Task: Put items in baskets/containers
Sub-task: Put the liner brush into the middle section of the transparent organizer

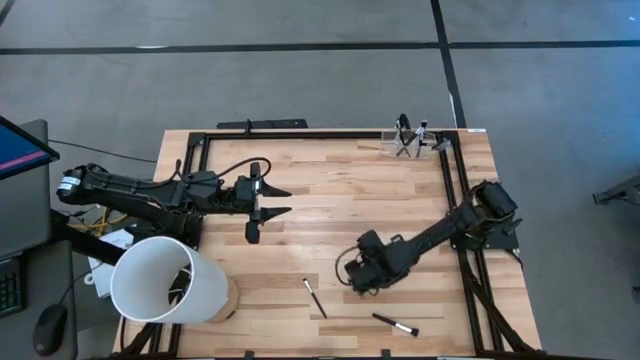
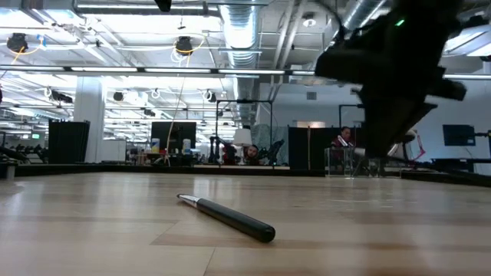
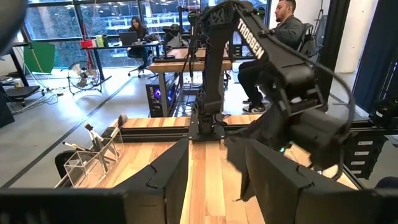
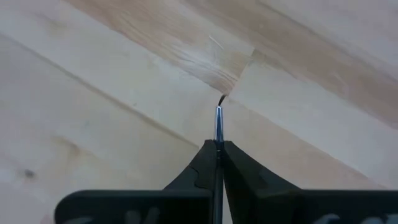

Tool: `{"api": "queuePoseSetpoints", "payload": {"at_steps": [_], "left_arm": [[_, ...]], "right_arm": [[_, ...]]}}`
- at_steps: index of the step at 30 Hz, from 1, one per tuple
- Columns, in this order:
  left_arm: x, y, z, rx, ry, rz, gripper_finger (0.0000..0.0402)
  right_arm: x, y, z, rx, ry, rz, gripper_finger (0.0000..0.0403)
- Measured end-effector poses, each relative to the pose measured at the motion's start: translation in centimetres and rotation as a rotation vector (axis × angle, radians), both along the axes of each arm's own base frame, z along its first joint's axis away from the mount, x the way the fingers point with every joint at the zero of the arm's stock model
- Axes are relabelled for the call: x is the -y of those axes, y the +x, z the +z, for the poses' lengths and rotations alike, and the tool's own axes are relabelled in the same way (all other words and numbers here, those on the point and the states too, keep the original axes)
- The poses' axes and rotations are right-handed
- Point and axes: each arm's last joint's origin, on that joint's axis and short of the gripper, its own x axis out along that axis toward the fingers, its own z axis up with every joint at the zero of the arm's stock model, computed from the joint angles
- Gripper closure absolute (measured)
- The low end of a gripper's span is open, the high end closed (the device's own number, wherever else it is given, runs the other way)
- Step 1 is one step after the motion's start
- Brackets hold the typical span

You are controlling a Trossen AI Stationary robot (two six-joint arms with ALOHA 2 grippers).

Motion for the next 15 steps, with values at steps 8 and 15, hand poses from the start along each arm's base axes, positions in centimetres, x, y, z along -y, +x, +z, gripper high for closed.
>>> {"api": "queuePoseSetpoints", "payload": {"at_steps": [8,15], "left_arm": [[0.0,0.0,0.0,0.0,0.0,0.0,0.0244],[0.0,0.0,0.0,0.0,-0.017,0.001,0.0244]], "right_arm": [[-1.7,-3.7,2.4,0.246,-0.448,-0.064,0.0395],[-0.3,-6.0,3.4,0.32,-0.691,-0.135,0.0395]]}}
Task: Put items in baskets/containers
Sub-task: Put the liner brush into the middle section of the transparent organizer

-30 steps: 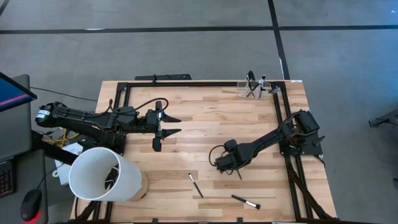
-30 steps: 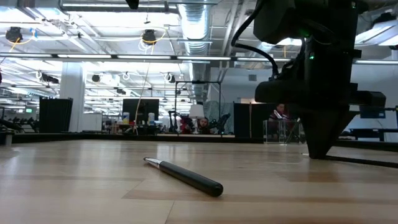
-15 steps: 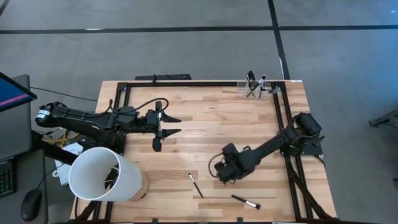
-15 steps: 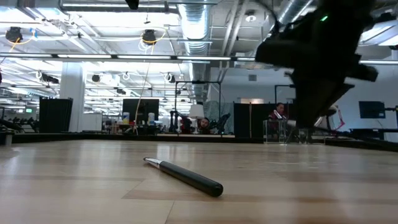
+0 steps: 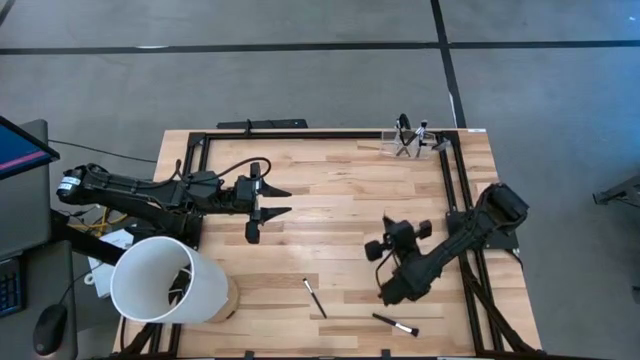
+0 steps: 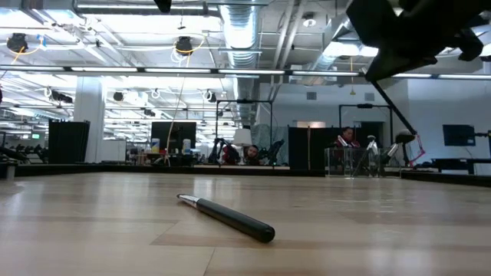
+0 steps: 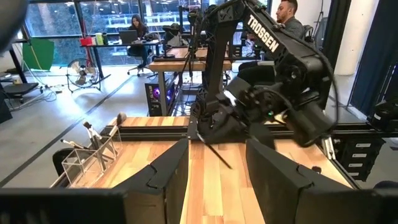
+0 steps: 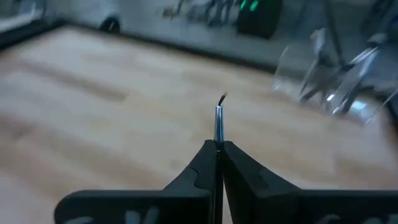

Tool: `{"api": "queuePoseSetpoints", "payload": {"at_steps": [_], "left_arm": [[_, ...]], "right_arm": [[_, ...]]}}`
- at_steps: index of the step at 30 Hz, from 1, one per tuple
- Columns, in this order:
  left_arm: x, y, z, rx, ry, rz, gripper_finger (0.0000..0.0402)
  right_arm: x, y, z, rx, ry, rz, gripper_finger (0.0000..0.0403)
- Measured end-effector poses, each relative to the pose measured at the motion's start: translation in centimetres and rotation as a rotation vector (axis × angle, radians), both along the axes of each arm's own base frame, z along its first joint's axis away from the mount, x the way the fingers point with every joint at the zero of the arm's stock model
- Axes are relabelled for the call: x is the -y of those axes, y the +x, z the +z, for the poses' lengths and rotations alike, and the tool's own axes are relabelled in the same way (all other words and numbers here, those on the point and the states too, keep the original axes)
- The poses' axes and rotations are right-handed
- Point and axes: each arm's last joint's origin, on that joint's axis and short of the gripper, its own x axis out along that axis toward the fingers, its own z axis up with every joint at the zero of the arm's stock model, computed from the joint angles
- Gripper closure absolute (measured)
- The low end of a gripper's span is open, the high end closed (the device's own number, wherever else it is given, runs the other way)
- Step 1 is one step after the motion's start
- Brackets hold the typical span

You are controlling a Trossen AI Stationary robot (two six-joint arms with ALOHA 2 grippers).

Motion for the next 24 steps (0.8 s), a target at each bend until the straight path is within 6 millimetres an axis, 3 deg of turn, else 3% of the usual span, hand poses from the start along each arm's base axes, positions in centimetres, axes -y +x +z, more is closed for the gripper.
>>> {"api": "queuePoseSetpoints", "payload": {"at_steps": [8,11,24], "left_arm": [[0.0,0.0,0.0,0.0,-0.001,0.0,0.0244],[0.0,0.0,0.0,0.0,-0.001,0.0,0.0244],[-1.2,0.1,0.0,0.002,0.002,0.057,0.0244]], "right_arm": [[4.3,-0.1,0.6,0.049,-0.128,-0.049,0.0395],[6.2,-0.5,1.7,0.084,-0.155,-0.074,0.0395],[14.3,-5.0,5.7,0.057,-0.267,-0.222,0.0397]]}}
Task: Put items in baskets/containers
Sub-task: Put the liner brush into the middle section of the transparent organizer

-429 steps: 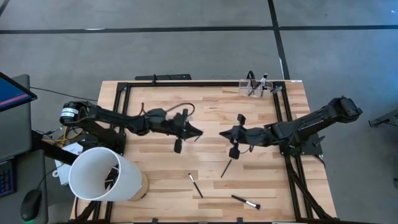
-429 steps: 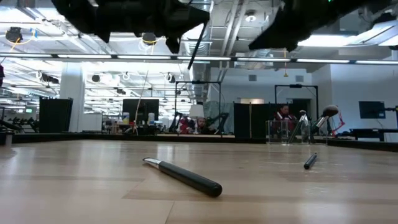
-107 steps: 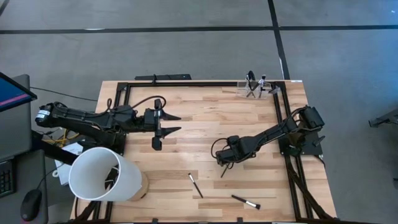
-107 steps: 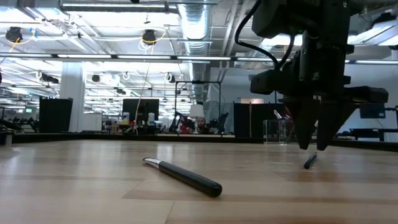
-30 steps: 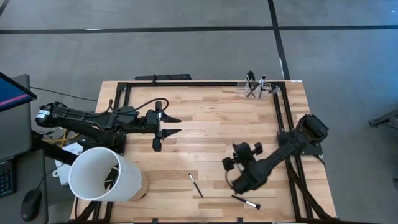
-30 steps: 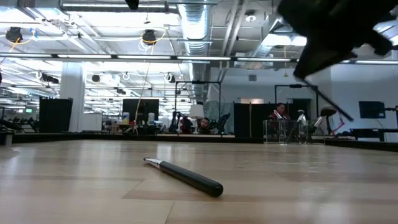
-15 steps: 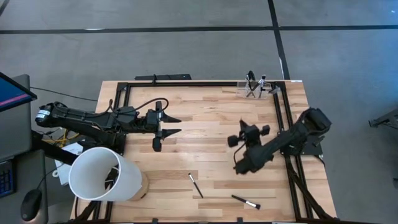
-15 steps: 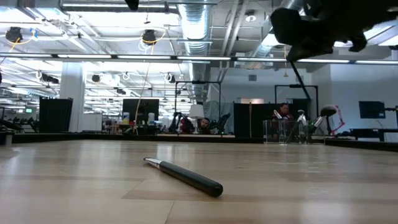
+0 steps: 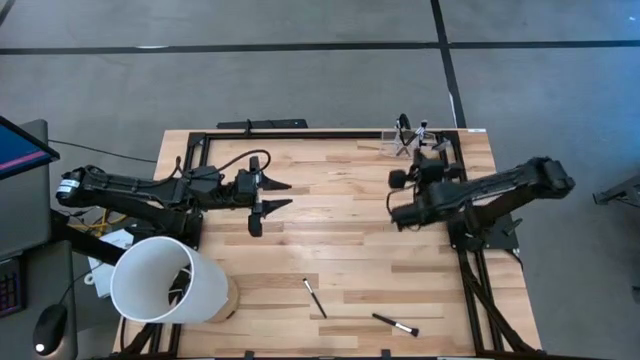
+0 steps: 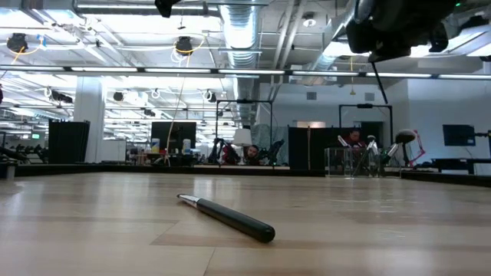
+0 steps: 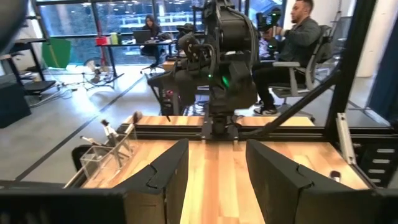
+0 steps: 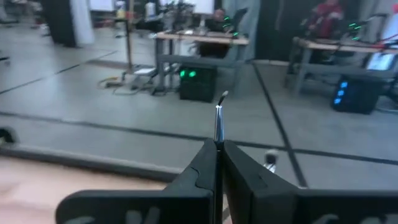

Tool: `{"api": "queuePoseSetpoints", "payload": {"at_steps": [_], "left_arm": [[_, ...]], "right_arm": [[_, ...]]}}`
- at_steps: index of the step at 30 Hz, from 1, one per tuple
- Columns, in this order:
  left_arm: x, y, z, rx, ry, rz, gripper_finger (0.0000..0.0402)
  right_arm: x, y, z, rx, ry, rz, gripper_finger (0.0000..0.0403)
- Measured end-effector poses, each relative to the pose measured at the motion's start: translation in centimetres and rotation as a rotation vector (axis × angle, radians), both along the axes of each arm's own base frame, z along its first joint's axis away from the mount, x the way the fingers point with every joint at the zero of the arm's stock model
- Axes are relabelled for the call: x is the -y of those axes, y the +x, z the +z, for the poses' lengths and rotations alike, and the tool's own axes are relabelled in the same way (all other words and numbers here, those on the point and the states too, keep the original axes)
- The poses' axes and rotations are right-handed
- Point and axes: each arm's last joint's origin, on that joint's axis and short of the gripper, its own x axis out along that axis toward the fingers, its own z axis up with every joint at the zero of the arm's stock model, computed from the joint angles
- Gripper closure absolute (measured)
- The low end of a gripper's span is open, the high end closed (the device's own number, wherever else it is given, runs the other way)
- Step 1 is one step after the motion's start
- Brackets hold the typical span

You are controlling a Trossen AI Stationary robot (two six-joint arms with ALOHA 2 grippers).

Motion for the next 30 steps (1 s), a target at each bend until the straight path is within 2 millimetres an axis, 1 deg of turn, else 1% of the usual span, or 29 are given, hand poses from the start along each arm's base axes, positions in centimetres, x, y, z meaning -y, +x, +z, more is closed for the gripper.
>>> {"api": "queuePoseSetpoints", "payload": {"at_steps": [4,8,12,15,18,21,24,27,30], "left_arm": [[-0.6,0.1,-0.1,-0.003,0.0,0.029,0.0244],[-1.0,0.2,-0.2,-0.011,0.001,0.044,0.0244],[-1.0,0.4,-0.4,-0.019,0.005,0.047,0.0244],[-1.0,0.5,-0.5,-0.024,0.019,0.046,0.0244],[-1.0,0.6,-0.7,-0.039,0.022,0.046,0.0244],[-1.0,0.7,-1.0,-0.064,0.023,0.046,0.0244],[-1.0,0.8,-1.6,-0.079,0.025,0.046,0.0244],[-1.3,0.8,-2.1,-0.095,0.025,0.061,0.0244],[-1.7,0.7,-2.2,-0.097,0.014,0.083,0.0244]], "right_arm": [[2.0,-0.5,0.3,-0.055,0.003,-0.065,0.0397],[4.1,0.1,0.5,-0.173,0.06,-0.099,0.0398],[6.5,1.4,1.0,-0.271,0.143,-0.055,0.0398],[8.4,2.3,1.5,-0.295,0.21,0.044,0.0399],[10.2,2.6,2.0,-0.266,0.235,0.123,0.0399],[11.8,2.4,2.4,-0.243,0.233,0.127,0.04],[13.5,2.0,2.6,-0.181,0.231,0.141,0.04],[14.8,1.6,1.6,-0.115,0.199,0.183,0.04],[16.0,0.7,0.4,-0.043,0.154,0.143,0.04]]}}
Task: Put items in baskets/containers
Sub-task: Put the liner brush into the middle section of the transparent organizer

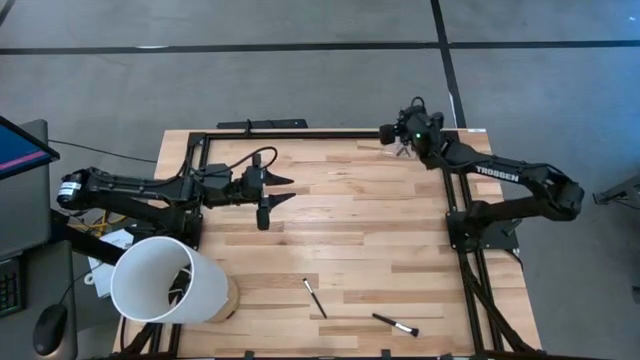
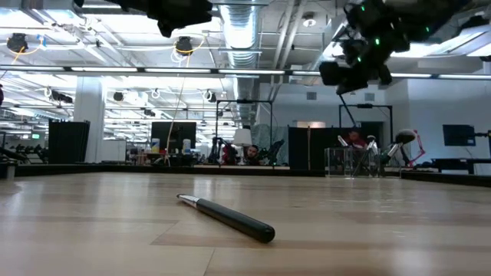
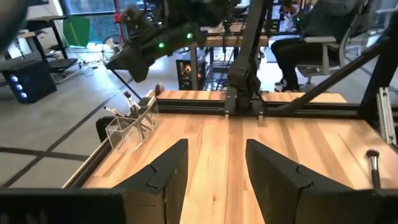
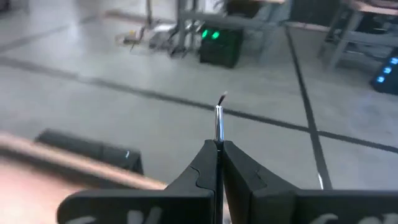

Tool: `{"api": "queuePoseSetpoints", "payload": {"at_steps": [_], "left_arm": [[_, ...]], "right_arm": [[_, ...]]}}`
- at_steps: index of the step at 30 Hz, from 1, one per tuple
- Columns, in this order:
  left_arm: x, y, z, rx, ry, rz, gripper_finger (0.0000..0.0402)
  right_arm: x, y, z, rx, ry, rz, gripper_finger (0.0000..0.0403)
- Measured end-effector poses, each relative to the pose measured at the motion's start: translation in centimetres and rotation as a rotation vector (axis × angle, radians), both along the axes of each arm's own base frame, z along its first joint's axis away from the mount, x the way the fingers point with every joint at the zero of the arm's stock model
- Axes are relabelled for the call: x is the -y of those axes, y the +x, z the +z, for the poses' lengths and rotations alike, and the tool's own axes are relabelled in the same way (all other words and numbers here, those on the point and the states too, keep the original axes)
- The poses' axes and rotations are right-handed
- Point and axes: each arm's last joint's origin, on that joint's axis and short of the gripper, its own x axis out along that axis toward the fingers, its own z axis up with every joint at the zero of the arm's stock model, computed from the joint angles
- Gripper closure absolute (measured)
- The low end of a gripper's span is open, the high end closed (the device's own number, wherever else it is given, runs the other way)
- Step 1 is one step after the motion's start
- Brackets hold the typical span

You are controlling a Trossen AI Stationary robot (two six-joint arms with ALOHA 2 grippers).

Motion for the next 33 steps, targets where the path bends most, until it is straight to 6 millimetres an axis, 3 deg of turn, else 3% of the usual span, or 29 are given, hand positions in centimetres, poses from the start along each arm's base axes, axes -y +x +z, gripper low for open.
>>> {"api": "queuePoseSetpoints", "payload": {"at_steps": [8,15,33], "left_arm": [[-0.1,0.0,0.1,0.008,-0.008,0.004,0.0244],[-0.8,0.0,0.3,0.026,0.006,0.031,0.0244],[-1.0,0.2,0.1,0.025,0.007,0.038,0.0244]], "right_arm": [[1.5,-3.0,-4.1,0.117,-0.07,-0.085,0.04],[2.6,-4.7,-5.3,0.179,-0.074,-0.072,0.04],[4.7,-3.4,-10.9,0.122,0.074,-0.093,0.0396]]}}
